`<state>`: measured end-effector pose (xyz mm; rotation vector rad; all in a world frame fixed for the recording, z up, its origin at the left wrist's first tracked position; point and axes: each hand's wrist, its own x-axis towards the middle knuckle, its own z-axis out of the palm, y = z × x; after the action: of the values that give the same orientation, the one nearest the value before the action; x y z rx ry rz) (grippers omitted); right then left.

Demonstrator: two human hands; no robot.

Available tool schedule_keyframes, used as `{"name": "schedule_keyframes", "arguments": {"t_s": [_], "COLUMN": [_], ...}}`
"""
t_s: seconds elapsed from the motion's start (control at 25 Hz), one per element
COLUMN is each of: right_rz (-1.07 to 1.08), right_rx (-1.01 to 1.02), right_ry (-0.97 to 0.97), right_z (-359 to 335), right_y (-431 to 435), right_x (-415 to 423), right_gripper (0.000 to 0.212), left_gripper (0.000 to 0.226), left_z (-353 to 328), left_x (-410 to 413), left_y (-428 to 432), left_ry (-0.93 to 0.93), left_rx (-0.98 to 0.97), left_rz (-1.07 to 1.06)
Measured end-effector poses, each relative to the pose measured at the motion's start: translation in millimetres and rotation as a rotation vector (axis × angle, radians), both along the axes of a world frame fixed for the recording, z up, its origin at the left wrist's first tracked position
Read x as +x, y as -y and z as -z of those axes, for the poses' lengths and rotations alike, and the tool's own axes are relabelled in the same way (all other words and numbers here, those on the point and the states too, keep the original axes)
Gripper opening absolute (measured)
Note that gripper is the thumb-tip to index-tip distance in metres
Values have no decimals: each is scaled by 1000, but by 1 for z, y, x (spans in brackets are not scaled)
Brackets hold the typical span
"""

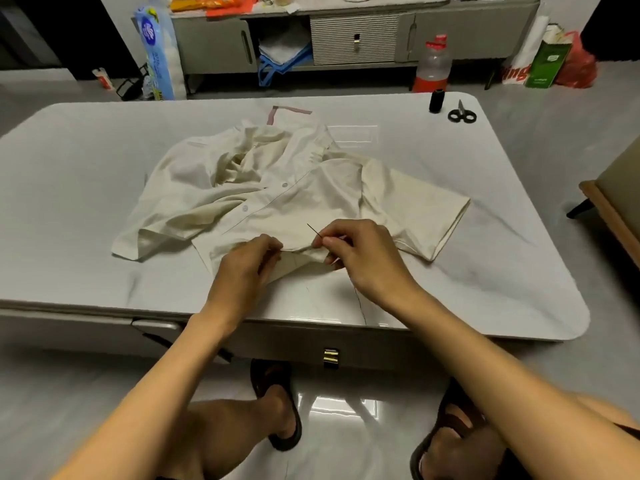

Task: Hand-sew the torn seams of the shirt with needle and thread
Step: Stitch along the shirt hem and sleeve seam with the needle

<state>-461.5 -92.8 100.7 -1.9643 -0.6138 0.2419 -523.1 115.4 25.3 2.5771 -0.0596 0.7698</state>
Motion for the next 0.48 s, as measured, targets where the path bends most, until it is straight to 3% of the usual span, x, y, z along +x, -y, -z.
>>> {"name": "schedule_keyframes", "arguments": {"t_s": [0.16, 0.36, 0.48], "right_rz": [-24, 42, -2], "right_rx": [-42, 47, 2], "right_ry": [92, 63, 125], "right_z": [33, 44, 48], "right_y": [-31, -33, -28], "right_x": [18, 29, 27], "right_gripper": [19, 20, 19], "left_gripper": [18, 20, 21], "left_z": [4, 11, 11], "left_x": [4, 6, 6], "left_y": [-4, -12, -13], "left_ry": [128, 117, 141], "left_rx": [49, 25, 41], "left_rz": [88, 51, 78]}}
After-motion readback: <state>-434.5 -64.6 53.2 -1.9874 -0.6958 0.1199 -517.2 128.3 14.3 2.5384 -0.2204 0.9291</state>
